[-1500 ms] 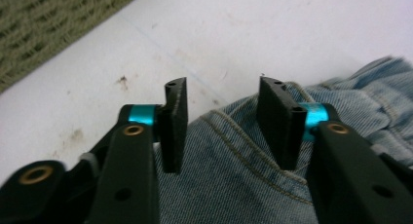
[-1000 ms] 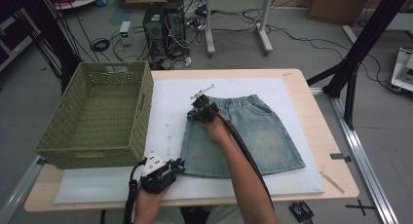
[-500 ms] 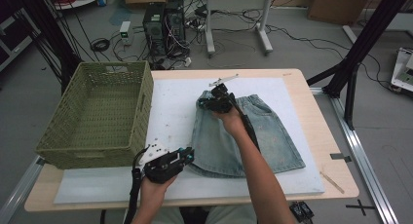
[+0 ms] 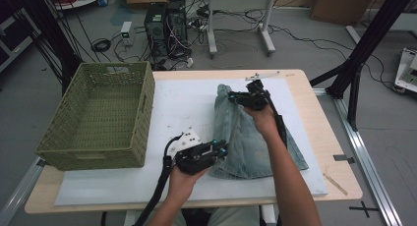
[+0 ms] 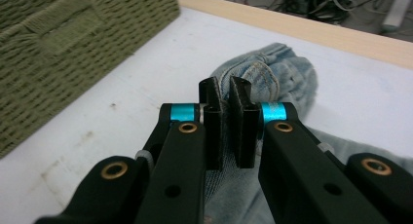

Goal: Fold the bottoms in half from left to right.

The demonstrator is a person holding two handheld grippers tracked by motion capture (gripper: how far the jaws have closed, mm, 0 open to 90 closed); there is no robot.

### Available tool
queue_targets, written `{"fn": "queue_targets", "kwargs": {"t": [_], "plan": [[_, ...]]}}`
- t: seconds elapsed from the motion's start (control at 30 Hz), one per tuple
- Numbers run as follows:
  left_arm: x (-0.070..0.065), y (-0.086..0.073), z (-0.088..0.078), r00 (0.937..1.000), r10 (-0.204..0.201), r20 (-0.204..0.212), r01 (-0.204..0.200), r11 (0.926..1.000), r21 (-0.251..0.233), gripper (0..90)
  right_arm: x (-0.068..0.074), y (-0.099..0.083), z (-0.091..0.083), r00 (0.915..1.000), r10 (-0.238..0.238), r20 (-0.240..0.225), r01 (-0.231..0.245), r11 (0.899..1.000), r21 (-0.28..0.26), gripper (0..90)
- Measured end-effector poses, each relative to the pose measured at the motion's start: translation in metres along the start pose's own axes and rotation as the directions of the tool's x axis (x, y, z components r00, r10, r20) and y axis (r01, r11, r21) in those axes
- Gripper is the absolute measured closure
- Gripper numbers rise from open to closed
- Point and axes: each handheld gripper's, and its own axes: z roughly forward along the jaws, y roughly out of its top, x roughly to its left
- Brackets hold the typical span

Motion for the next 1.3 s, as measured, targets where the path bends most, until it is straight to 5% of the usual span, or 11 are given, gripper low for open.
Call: {"fn": "queue_targets", "kwargs": {"t": [0.43,0.67,1.03,1.17,1.3], "plan": [[-0.018,0.011,0.068,0.9936,0.002,0.113,-0.01,0.9979,0.064,79.3,-0.051,-0.031,-0.04,0.9935,0.087,0.074,-0.087,0.996,-0.008,86.3],[-0.025,0.014,0.097,0.991,0.002,0.134,-0.013,0.9962,0.087,78.9,-0.071,-0.043,-0.055,0.9866,0.106,0.124,-0.106,0.994,-0.006,86.3],[-0.033,0.009,0.137,0.9933,0.0,0.116,-0.016,0.9897,0.142,76.6,-0.098,-0.065,-0.061,0.9665,0.154,0.206,-0.163,0.986,0.03,86.3],[-0.027,0.003,0.132,0.9968,0.019,0.078,-0.03,0.9894,0.142,60.0,-0.101,-0.069,-0.058,0.9646,0.137,0.225,-0.153,0.987,0.056,86.2],[-0.007,-0.006,0.112,0.9999,0.013,0.011,-0.014,0.9926,0.121,50.3,-0.107,-0.081,-0.057,0.9553,0.156,0.251,-0.174,0.984,0.048,85.5]]}}
